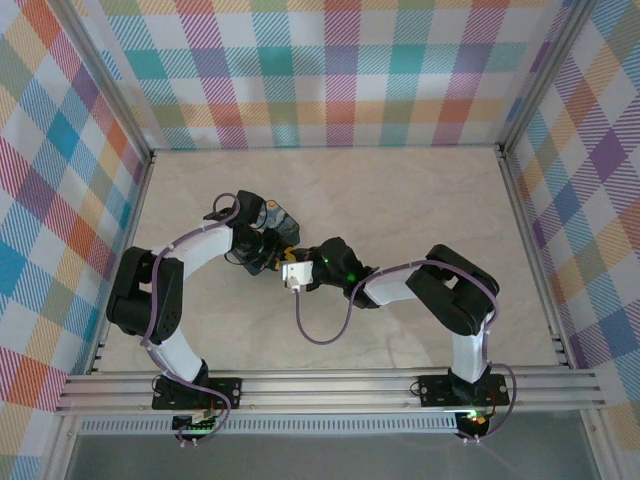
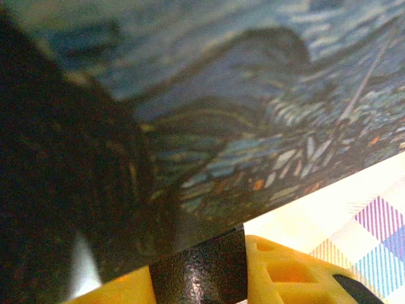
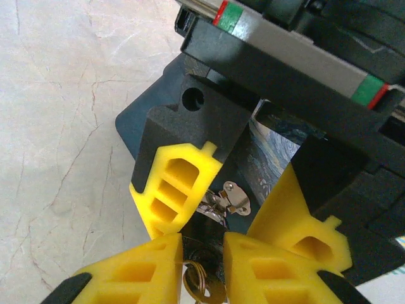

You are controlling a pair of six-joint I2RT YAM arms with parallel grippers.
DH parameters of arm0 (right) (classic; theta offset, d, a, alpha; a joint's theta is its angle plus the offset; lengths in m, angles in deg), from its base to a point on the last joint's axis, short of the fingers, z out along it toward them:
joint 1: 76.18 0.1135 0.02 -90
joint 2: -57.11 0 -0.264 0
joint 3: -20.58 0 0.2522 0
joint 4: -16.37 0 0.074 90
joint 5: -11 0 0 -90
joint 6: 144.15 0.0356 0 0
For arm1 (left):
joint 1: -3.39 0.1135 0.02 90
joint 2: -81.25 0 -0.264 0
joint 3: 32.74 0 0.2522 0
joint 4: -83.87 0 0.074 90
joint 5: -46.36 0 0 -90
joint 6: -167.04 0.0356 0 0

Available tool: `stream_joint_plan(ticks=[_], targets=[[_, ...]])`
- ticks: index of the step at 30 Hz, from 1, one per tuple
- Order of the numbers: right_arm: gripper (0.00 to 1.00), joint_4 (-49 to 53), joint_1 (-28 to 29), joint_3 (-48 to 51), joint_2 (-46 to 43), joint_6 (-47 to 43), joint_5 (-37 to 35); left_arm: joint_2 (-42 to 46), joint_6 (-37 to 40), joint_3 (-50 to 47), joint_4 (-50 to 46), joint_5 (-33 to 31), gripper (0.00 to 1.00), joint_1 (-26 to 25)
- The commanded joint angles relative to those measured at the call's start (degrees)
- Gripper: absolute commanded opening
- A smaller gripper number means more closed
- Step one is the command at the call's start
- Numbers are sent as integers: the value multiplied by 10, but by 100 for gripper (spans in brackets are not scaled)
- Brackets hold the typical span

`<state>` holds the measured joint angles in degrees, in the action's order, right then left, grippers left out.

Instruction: Unlock the padlock with the key

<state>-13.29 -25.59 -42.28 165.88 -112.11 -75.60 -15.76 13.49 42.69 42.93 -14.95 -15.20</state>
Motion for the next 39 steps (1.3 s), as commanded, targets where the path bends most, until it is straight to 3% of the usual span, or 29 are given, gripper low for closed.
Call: stream_joint_plan(ticks=[1,30,39], targets=[[24,1,-17,-2,1,-17,7,-5,-7,-5,-63,44,6,6],[21,19,-27,-37,16,-32,29,0,-7,-11,-60,46,6,12],[12,20,-16,-45,21,-30,33,3,-13,-17,-55,47,6,12]])
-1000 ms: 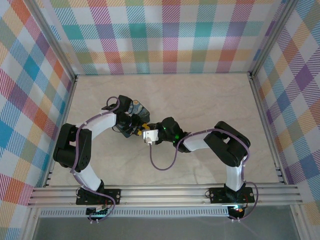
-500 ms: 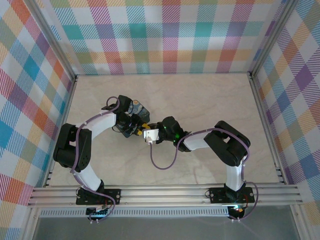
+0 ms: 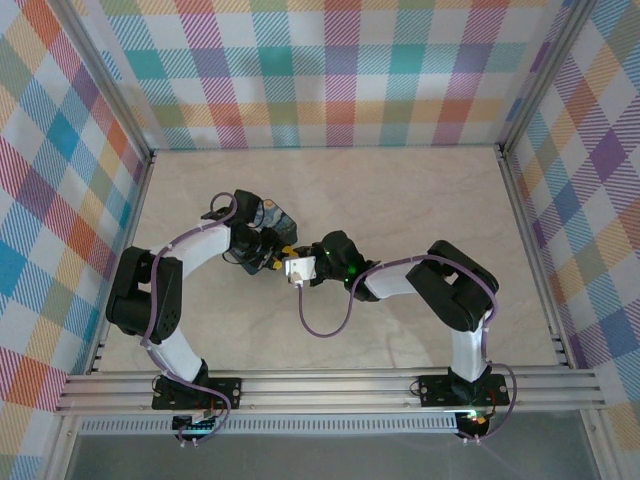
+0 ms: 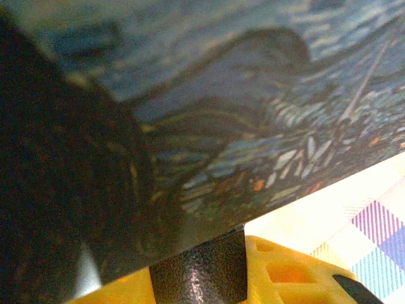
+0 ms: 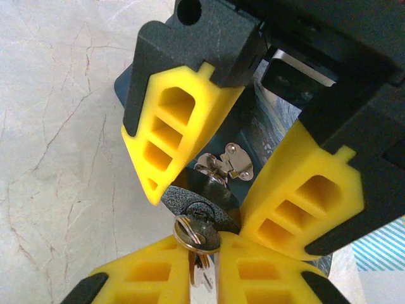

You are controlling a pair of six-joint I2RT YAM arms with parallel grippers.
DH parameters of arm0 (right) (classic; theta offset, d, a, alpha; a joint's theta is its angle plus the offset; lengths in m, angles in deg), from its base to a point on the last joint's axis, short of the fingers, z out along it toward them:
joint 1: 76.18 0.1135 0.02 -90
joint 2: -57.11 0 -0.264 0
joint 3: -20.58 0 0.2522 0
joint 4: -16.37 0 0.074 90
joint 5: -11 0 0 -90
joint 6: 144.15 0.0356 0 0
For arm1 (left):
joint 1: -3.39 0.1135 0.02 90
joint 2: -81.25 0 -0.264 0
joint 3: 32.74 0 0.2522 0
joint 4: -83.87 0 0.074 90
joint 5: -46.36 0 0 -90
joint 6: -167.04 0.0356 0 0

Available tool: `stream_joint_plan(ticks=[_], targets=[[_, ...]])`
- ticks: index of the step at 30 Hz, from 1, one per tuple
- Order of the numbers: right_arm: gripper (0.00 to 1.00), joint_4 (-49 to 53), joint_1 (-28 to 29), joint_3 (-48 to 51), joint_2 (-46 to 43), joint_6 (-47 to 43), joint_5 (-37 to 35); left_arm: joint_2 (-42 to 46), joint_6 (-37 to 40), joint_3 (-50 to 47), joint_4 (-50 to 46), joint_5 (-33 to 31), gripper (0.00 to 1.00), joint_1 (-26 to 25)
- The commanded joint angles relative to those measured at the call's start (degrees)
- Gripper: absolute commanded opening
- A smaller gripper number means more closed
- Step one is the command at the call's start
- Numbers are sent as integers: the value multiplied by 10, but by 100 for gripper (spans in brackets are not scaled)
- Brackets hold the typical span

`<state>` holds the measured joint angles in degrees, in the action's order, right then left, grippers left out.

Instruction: Unlock the padlock with the key

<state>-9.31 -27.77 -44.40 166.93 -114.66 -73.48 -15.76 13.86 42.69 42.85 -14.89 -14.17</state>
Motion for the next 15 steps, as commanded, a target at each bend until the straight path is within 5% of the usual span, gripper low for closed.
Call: stream_joint_plan(ticks=[1,15], targets=[[11,-21,7,-23,10,-3,12,3,-18,-17,-55,47,6,2],[20,-84,23,-5,18,-19,-4,-1,-18,-17,-52,48,6,2]])
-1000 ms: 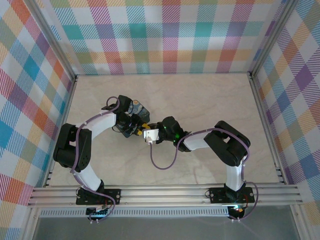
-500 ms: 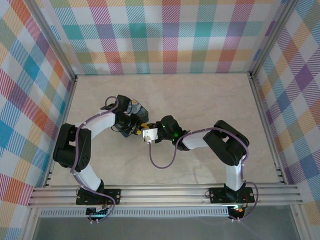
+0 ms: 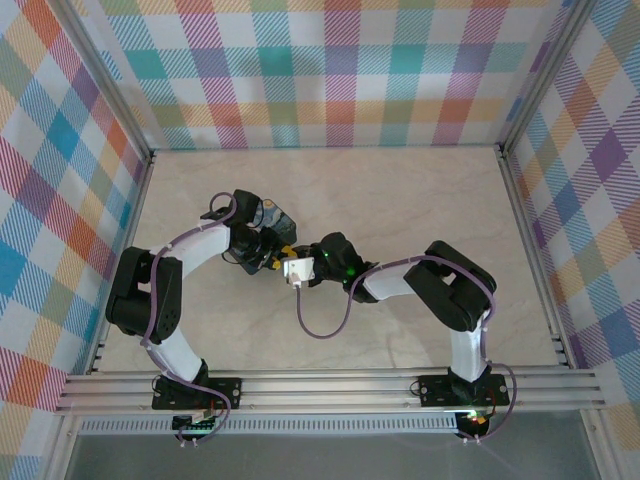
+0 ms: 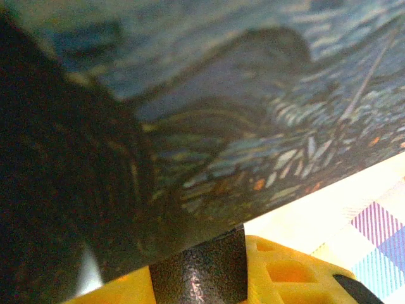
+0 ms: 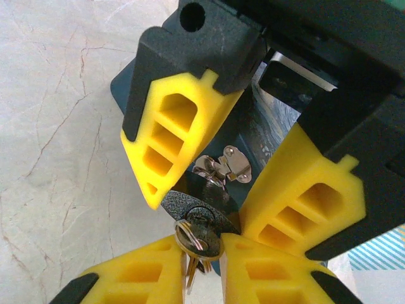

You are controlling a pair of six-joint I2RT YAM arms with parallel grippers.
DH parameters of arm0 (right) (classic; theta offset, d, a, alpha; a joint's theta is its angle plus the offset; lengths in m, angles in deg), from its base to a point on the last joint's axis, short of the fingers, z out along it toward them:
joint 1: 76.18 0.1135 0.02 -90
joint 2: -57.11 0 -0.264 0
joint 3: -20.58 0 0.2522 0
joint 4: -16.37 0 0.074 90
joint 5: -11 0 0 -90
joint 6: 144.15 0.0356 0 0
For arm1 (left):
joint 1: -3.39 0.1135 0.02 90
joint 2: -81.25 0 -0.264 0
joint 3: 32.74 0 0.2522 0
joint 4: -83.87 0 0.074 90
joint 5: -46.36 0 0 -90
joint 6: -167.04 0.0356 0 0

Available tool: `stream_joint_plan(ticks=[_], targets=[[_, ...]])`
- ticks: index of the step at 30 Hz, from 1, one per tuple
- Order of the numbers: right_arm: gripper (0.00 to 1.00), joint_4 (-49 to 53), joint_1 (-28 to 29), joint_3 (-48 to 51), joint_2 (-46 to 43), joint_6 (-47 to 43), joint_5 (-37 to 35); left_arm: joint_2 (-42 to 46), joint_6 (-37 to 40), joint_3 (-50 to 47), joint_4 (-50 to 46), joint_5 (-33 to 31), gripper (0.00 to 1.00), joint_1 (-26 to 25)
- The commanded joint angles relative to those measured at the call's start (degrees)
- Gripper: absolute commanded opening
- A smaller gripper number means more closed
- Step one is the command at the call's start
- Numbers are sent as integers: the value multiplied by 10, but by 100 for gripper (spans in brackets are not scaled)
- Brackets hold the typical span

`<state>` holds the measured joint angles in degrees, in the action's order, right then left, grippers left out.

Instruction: Unlock the padlock with the key

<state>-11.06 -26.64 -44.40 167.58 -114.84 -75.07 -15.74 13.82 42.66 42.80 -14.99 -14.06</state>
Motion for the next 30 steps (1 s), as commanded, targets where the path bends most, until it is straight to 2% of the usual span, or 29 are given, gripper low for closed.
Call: stream_joint_plan(ticks=[1,20,30], targets=[[20,-62,12,-8,12,-20,11,-1,-18,-17,-51,49,6,1],[23,-80,26,2,9,-43,16,0,-19,-17,-54,47,6,1],[18,-55,28,-12,11,-46,30,1,-18,-13,-55,50,6,1]])
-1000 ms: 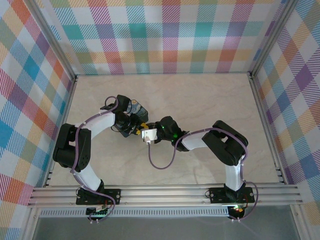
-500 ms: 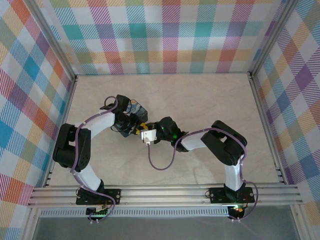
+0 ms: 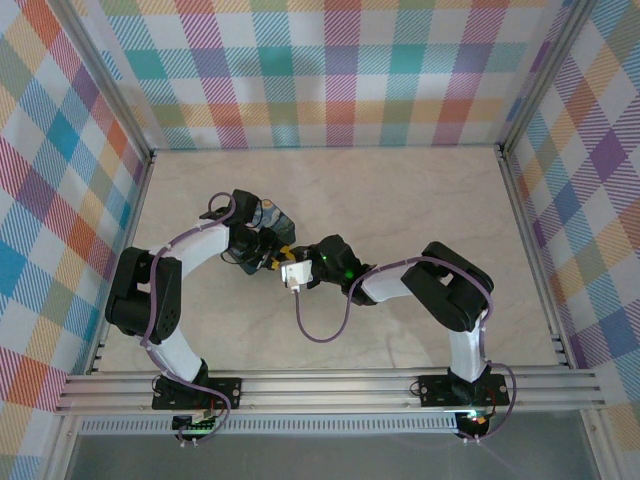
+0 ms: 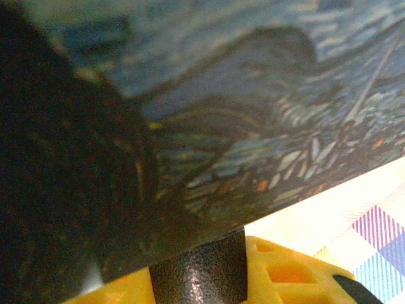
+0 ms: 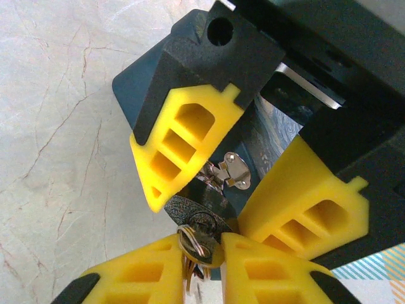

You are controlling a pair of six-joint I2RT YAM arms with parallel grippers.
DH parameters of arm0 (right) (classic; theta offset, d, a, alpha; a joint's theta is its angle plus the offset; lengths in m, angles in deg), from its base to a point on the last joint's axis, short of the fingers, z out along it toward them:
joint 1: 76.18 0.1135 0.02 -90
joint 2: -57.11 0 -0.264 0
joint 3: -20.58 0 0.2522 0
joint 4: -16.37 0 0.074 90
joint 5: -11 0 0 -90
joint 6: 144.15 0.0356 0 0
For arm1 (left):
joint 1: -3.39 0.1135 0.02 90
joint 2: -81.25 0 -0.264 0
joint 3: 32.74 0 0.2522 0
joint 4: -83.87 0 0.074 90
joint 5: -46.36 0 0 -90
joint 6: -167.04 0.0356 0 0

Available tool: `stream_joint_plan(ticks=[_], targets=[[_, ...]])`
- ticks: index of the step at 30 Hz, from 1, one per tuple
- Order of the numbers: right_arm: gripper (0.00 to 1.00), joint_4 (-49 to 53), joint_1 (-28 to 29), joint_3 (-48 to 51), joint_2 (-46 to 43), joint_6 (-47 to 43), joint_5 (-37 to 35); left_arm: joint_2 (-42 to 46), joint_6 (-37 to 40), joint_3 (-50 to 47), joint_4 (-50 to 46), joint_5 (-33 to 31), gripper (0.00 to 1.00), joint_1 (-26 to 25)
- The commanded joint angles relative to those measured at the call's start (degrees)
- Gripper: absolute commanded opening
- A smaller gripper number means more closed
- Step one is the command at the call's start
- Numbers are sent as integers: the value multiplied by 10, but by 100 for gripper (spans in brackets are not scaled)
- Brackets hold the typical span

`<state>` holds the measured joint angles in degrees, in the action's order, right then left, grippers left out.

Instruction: Unlock the padlock with the key

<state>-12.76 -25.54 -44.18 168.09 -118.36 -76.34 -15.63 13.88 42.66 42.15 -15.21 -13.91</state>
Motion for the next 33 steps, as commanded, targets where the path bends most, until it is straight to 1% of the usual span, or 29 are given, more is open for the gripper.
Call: stream_joint_plan(ticks=[1,8,11,16,21,24,28,33], targets=[[18,-35,18,-15,5,-10,44,-1,-19,-14,-48,51,6,0],[13,-12,26,-22,3,-5,46,-2,-22,-14,-45,53,6,0],[9,3,34,-32,6,3,35,-2,-22,-13,-45,53,6,-1],[3,22,45,-46,6,44,18,-1,-26,-18,-41,52,6,-1],[0,39,55,-47,-6,115,-13,2,-30,-25,-37,51,6,-1],[0,47,57,-42,-16,173,-29,1,-32,-28,-31,51,6,0],[0,59,57,-31,-40,253,-25,-1,-32,-28,-29,51,6,0],[0,63,58,-33,-47,322,-32,1,-36,-28,-25,49,6,-1]])
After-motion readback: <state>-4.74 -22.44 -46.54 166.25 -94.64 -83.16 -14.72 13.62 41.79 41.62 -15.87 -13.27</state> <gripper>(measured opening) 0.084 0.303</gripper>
